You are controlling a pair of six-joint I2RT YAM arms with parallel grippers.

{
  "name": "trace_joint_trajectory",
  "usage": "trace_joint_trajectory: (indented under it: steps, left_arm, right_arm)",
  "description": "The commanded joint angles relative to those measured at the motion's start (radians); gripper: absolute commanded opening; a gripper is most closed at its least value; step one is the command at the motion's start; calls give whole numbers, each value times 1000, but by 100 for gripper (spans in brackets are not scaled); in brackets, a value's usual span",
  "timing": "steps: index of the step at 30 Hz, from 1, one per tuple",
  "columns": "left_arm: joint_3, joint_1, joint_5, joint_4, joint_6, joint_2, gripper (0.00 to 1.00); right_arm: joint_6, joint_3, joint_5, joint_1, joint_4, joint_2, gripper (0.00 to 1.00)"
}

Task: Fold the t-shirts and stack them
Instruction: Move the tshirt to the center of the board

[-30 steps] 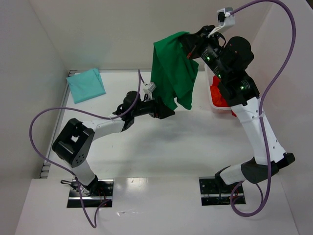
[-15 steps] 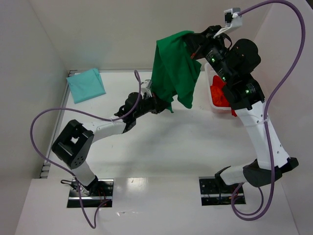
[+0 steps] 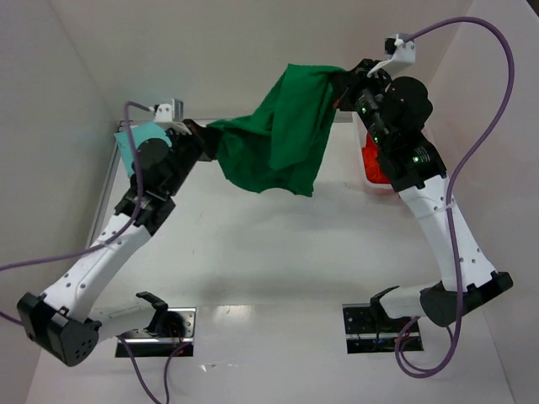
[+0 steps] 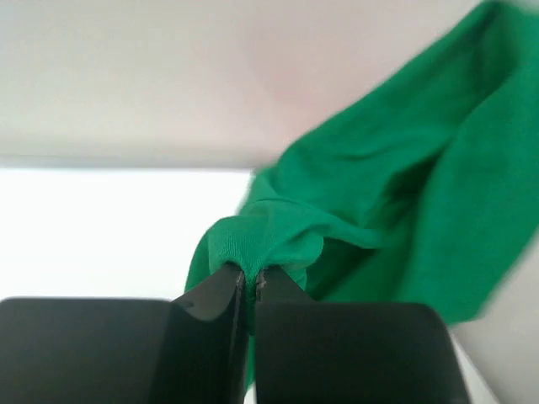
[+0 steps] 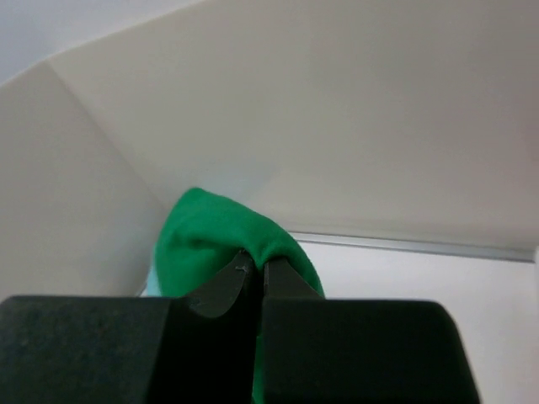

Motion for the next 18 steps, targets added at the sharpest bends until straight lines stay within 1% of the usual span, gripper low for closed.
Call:
trace_joint_trajectory:
  steps: [1, 3, 8, 14, 18]
  left_arm:
    - [161, 8, -119, -213, 230, -90, 0]
    - [183, 17, -179, -244, 288, -132, 0]
    - [184, 26, -324, -268, 345, -185, 0]
    - [226, 26, -404, -288, 380, -196, 0]
    - [254, 26, -400, -298, 380, -185, 0]
  right_arm:
    - [85, -50, 29, -116, 22, -11, 0]
    - [103, -102, 2, -136, 54, -11, 0]
    - [103, -152, -7, -136, 69, -11, 0]
    - [94, -182, 68, -145, 43, -11, 0]
    - [94, -256, 83, -145, 20, 0, 0]
